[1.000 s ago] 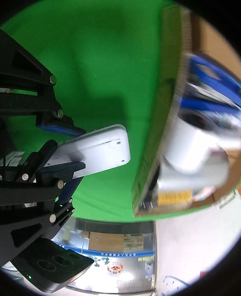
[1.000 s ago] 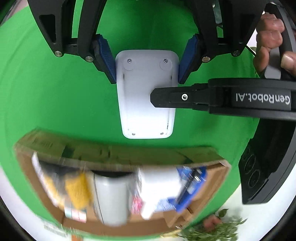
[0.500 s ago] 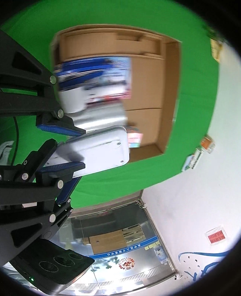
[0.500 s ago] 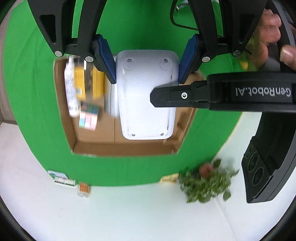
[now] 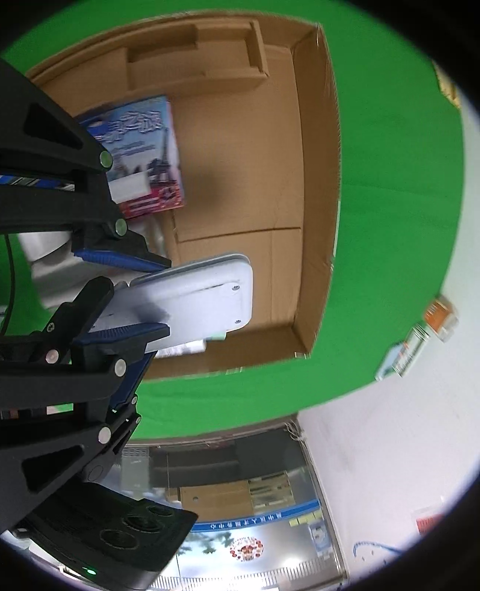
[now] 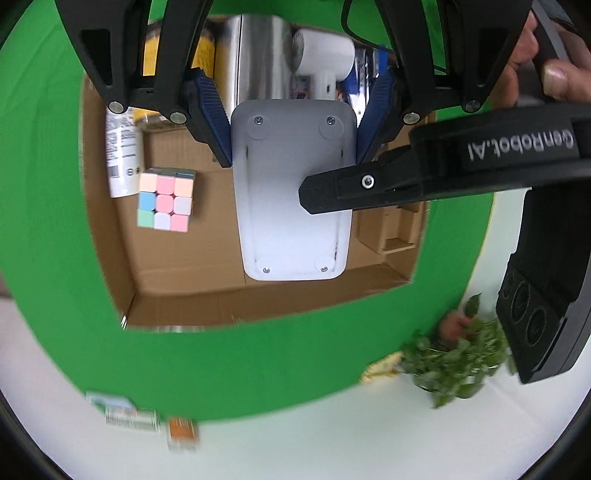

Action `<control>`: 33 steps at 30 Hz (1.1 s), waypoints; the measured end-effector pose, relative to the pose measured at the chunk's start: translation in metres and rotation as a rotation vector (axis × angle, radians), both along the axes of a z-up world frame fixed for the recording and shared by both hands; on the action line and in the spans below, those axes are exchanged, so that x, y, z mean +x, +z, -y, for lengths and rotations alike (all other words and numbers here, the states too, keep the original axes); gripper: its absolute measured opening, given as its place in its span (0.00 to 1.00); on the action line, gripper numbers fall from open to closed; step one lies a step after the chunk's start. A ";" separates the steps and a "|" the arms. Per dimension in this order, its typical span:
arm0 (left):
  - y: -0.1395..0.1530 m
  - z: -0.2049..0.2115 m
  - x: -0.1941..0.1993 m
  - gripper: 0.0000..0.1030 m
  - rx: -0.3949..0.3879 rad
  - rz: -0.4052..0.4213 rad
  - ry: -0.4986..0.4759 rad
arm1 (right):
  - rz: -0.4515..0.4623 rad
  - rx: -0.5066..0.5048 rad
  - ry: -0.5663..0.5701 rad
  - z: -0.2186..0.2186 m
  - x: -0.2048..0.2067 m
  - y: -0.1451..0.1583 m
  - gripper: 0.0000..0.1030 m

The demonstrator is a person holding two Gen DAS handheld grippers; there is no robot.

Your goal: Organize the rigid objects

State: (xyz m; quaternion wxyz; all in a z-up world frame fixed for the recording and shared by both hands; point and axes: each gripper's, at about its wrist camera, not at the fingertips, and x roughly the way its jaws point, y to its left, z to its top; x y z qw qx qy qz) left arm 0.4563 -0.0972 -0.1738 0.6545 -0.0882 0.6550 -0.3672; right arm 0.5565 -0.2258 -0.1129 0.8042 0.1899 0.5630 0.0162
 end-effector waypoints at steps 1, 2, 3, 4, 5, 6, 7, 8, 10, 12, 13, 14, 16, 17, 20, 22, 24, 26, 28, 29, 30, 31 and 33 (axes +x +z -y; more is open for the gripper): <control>-0.008 0.004 0.005 0.26 0.008 -0.014 -0.004 | -0.026 0.015 -0.006 0.005 0.010 -0.014 0.61; -0.018 0.008 0.012 0.26 0.015 -0.030 -0.007 | -0.042 0.022 -0.012 0.007 0.014 -0.025 0.61; -0.024 0.011 0.017 0.26 0.018 -0.039 -0.009 | -0.061 0.031 -0.017 0.011 0.023 -0.035 0.61; -0.030 0.013 0.022 0.26 0.025 -0.047 -0.012 | -0.070 0.035 -0.019 0.012 0.027 -0.044 0.61; -0.036 0.015 0.026 0.26 0.031 -0.051 -0.015 | -0.082 0.043 -0.020 0.015 0.033 -0.054 0.61; -0.041 0.018 0.029 0.26 0.039 -0.050 -0.020 | -0.094 0.059 -0.024 0.019 0.040 -0.063 0.61; -0.045 0.020 0.032 0.26 0.049 -0.049 -0.024 | -0.101 0.070 -0.026 0.021 0.044 -0.070 0.61; -0.049 0.021 0.033 0.26 0.062 -0.047 -0.029 | -0.110 0.080 -0.025 0.022 0.049 -0.078 0.62; -0.050 0.021 0.033 0.26 0.076 -0.036 -0.037 | -0.122 0.070 -0.017 0.023 0.054 -0.090 0.63; -0.044 0.014 0.030 0.26 0.059 -0.010 -0.019 | -0.120 0.036 -0.017 0.023 0.054 -0.095 0.63; -0.040 0.010 0.029 0.26 0.053 -0.002 -0.010 | -0.121 0.027 -0.017 0.022 0.051 -0.096 0.63; -0.035 0.005 0.026 0.26 0.055 0.010 0.000 | -0.118 0.028 -0.018 0.021 0.047 -0.095 0.64; -0.024 -0.004 0.017 0.28 0.072 0.045 0.014 | -0.106 0.024 -0.017 0.018 0.036 -0.088 0.70; -0.016 -0.010 0.010 0.28 0.080 0.072 0.017 | -0.096 0.014 -0.014 0.014 0.028 -0.080 0.74; 0.011 -0.032 -0.014 0.36 0.081 0.161 0.039 | -0.061 -0.023 -0.001 0.003 0.002 -0.055 0.78; 0.032 -0.049 -0.034 0.53 0.111 0.236 0.084 | -0.035 -0.043 0.004 -0.004 -0.017 -0.037 0.86; 0.053 -0.067 -0.055 0.68 0.134 0.324 0.139 | -0.008 -0.071 0.010 -0.012 -0.038 -0.017 1.00; 0.071 -0.083 -0.078 0.75 0.153 0.408 0.190 | 0.010 -0.125 0.038 -0.023 -0.057 0.001 0.99; 0.085 -0.098 -0.099 0.76 0.173 0.476 0.239 | 0.016 -0.177 0.057 -0.034 -0.076 0.016 0.99; 0.091 -0.106 -0.110 0.76 0.178 0.504 0.262 | 0.019 -0.195 0.058 -0.038 -0.084 0.022 0.99; 0.094 -0.110 -0.116 0.76 0.183 0.522 0.277 | 0.025 -0.221 0.060 -0.043 -0.094 0.030 0.99; 0.097 -0.116 -0.126 0.76 0.192 0.540 0.292 | 0.029 -0.238 0.061 -0.045 -0.101 0.036 0.99; 0.099 -0.125 -0.141 0.76 0.207 0.558 0.319 | 0.044 -0.275 0.061 -0.052 -0.116 0.049 0.99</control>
